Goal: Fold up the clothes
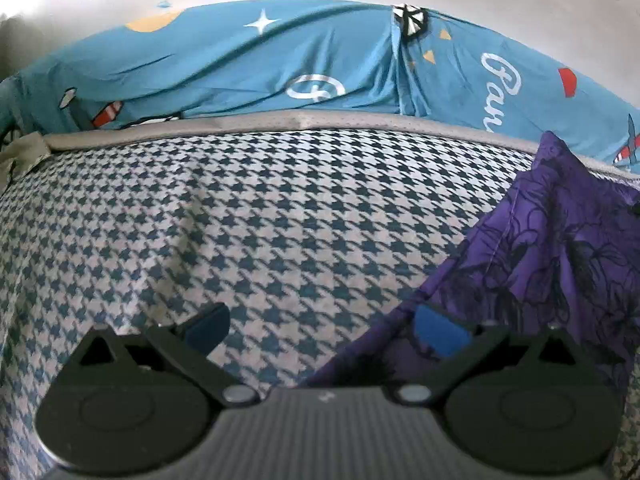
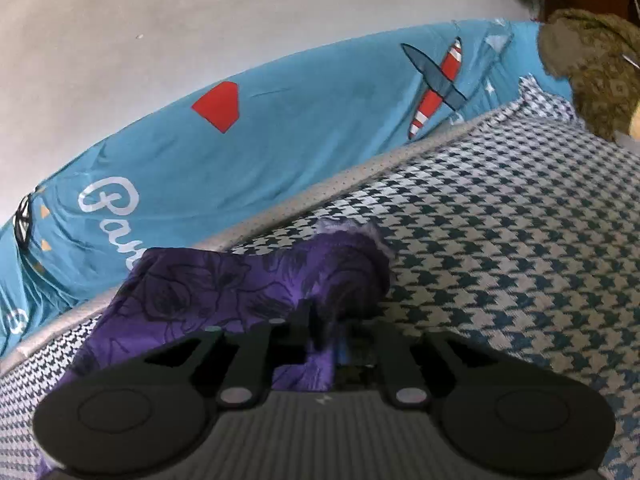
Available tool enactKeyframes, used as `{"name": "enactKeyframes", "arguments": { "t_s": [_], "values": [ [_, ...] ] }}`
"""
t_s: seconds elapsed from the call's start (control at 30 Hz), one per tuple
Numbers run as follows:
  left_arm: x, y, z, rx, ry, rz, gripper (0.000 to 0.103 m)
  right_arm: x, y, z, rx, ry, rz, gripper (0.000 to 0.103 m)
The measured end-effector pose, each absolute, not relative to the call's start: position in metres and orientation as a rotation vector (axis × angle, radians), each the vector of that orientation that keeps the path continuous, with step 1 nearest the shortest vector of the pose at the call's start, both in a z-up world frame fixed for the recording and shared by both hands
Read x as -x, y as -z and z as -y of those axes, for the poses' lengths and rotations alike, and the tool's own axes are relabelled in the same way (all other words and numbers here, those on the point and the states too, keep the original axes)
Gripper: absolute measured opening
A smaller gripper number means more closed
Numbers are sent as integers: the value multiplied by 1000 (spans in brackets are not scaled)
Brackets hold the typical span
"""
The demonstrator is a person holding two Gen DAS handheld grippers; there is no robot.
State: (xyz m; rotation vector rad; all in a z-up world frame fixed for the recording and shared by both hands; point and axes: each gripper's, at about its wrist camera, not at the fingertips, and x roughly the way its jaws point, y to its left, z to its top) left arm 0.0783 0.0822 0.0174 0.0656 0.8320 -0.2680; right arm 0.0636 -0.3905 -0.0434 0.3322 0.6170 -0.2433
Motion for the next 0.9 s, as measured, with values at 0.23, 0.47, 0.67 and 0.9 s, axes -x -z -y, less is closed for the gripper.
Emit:
{"name": "enactKeyframes", "arguments": {
  "t_s": [0.23, 0.47, 0.67, 0.9],
  "values": [
    [-71, -18, -101, -26, 233, -835, 103, -38, 27, 385, -346, 215, -605, 27],
    [-64, -15, -111, 21, 226, -863, 103, -5, 23, 356, -328, 90, -633, 27],
    [-55, -9, -113, 40, 225, -884, 103, 24, 27, 328, -297, -32, -651, 28],
    [-44, -2, -116, 63, 224, -909, 103, 64, 37, 282, -234, -238, -671, 28]
  ]
}}
